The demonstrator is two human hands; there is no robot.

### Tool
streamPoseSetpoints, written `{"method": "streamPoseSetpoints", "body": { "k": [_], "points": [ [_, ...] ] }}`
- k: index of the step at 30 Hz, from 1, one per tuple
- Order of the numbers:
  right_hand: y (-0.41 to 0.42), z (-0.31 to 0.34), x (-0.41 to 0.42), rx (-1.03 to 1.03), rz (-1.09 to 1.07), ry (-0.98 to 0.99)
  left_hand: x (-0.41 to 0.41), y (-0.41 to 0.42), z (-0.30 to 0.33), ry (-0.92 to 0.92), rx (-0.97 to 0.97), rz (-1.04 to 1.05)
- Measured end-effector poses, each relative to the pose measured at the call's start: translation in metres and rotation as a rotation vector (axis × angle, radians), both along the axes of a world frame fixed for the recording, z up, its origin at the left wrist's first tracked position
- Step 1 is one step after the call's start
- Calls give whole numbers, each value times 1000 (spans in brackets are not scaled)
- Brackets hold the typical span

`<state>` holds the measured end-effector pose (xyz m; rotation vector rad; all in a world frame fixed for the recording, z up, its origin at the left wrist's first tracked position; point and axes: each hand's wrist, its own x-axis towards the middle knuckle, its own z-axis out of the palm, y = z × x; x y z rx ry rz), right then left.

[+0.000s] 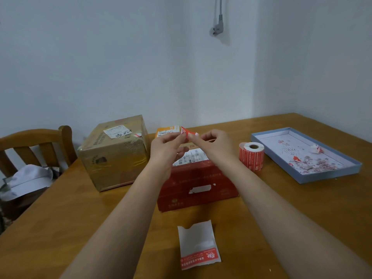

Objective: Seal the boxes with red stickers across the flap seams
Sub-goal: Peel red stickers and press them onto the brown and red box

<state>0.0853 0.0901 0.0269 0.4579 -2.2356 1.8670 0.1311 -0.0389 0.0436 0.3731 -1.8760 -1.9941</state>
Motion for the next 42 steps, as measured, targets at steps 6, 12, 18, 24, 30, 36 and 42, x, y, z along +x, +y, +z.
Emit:
{"method": "streamPoseSetpoints", "body": {
  "k": [6,12,18,24,30,36,42],
  "points": [
    [7,-6,1,65,-33,30,3,5,-7,-5,9,56],
    [13,-6,8,122,-14,109,11,4,-7,-34,8,130],
    [19,-8,11,119,9,109,20,-1,-4,-54,31,153],
    [19,-9,15,149,4,141,31,3,1,-81,-3,23],
    [21,-10,19,175,-17,145,41,17,4,-99,33,-166],
    [29,-11,28,221,-30,188,47,22,-5,-56,58,-134],
    [38,-16,37,267,-41,142,52,24,-18,-86,44,-28]
  ]
}}
